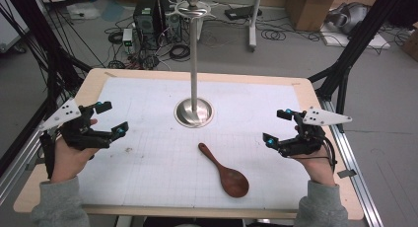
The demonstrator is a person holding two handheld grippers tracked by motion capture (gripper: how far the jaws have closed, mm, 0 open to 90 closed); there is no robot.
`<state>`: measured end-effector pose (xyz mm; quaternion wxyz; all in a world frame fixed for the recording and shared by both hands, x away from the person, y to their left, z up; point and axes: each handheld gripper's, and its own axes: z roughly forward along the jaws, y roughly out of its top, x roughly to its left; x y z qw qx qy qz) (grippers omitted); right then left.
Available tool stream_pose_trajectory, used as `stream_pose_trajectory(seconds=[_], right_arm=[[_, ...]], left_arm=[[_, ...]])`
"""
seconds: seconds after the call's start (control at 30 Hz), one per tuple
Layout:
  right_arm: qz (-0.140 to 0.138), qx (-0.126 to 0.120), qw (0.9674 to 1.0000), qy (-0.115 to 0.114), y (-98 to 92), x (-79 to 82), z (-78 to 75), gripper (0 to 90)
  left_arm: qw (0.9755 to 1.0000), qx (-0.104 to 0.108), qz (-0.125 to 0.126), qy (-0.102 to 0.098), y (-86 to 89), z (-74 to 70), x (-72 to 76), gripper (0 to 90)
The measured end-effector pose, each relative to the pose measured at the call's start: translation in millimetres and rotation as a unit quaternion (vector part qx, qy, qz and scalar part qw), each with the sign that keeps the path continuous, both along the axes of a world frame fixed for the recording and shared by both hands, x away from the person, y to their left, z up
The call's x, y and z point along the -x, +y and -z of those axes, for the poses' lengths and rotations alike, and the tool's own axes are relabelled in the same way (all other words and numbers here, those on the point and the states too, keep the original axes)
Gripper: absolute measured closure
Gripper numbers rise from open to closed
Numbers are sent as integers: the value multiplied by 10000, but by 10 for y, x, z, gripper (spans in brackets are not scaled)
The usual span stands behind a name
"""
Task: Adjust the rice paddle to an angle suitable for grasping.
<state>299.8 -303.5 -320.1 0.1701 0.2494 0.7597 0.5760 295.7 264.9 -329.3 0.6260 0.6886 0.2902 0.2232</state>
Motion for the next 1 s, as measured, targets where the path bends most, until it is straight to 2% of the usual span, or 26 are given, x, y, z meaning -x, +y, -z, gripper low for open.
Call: stream_pose_trajectory(seconds=[0.17, 0.43, 0.57, 0.67, 0.7, 0.73, 0.8, 0.87, 1.0], right_arm=[[61, 94, 9999, 3, 6, 1, 7, 44], [88, 88, 9999, 59, 30, -56, 48, 51], [236, 92, 9995, 205, 68, -107, 78, 64], [224, 100, 9994, 258, 112, -157, 114, 71], [239, 136, 9993, 259, 124, -171, 122, 100], [230, 166, 9991, 300, 136, -174, 130, 172], [223, 185, 9991, 319, 149, -173, 137, 204], [398, 266, 9976, 506, 176, -200, 166, 292], [456, 287, 9955, 778, 192, -246, 208, 378]], left_arm=[[10000, -60, 14, -12, -63, 4, -10, 42], [9999, -153, 49, 11, -89, 11, 7, 42], [9999, -156, 26, 22, -63, 13, 33, 42], [9999, -156, -10, 22, -45, 17, 48, 42], [9999, -156, -10, 22, -45, 17, 48, 42], [9998, -168, -45, 7, -34, 19, 58, 42], [9999, -148, -74, -11, -32, 21, 61, 42], [9998, -153, -99, -16, -23, 24, 72, 42], [9990, -388, -211, -16, -41, 37, 107, 42]])
